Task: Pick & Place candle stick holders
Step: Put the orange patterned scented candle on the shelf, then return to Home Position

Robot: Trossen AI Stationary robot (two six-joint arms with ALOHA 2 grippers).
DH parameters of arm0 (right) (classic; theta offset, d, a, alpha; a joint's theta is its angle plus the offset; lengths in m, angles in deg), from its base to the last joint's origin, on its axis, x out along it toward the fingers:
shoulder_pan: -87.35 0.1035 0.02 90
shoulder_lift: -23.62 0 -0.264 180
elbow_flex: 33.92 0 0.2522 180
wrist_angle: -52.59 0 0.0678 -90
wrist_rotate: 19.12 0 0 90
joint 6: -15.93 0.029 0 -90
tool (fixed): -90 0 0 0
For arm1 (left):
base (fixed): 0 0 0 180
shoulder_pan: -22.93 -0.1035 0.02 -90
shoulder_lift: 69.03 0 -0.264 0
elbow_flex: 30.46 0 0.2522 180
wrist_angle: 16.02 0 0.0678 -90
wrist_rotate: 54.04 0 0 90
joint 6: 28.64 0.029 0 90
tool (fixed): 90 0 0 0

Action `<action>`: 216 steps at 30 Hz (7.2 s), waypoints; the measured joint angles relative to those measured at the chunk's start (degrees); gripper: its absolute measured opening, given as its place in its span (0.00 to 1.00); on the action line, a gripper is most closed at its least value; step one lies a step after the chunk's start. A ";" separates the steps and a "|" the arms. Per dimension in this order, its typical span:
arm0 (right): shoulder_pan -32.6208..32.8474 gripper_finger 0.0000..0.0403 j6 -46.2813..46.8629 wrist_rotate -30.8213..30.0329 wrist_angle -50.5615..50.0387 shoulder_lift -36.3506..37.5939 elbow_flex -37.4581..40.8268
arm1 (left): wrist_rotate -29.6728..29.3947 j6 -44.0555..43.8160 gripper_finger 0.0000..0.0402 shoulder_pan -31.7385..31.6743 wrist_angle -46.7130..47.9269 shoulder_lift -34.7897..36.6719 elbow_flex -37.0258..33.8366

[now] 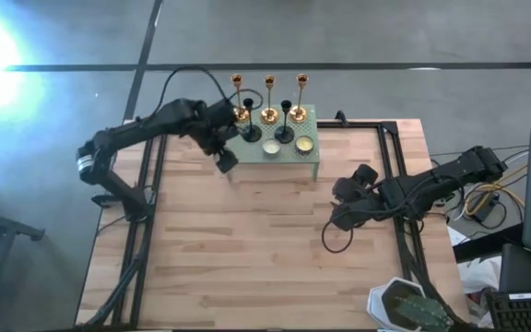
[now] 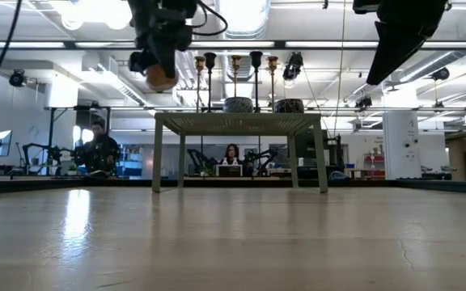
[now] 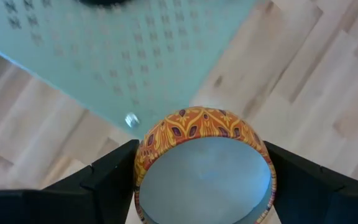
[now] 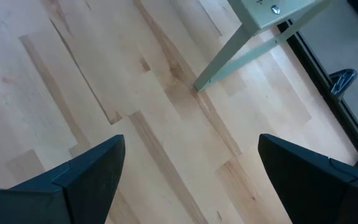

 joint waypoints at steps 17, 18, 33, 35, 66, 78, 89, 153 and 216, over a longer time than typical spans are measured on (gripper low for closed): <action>0.00 0.90 -2.15 0.04 -0.17 0.00 0.00 | -6.91 9.23 0.75 -1.73 1.18 -11.90 8.87; 0.00 0.90 -2.23 0.04 -0.15 0.00 0.00 | -7.06 9.30 0.75 -1.75 1.03 -11.90 8.75; -0.02 0.90 -2.26 0.02 -0.02 0.00 0.00 | -8.03 10.88 0.75 -2.00 -1.56 -11.73 8.49; -0.01 0.90 -2.24 0.01 -0.02 0.00 0.00 | -8.08 10.88 0.75 -2.03 -1.58 -11.73 8.43; -0.01 0.90 -1.78 0.07 0.01 0.00 0.00 | -6.11 13.25 0.75 -3.11 0.19 -14.19 8.51; -0.01 0.90 -1.67 0.11 0.02 0.00 0.00 | -3.65 13.31 0.79 -3.10 -0.09 -14.17 8.49; -0.02 0.90 -1.65 0.21 0.02 0.00 0.00 | -3.49 13.94 0.82 -3.12 -1.00 -14.17 8.42; 9.44 0.02 -26.51 1.80 37.24 37.79 27.76 | -17.32 17.63 0.22 26.54 -78.09 63.73 -75.22; -19.18 0.02 -43.74 31.90 66.74 70.40 61.09 | 0.85 24.17 0.03 20.16 -72.57 84.10 -89.45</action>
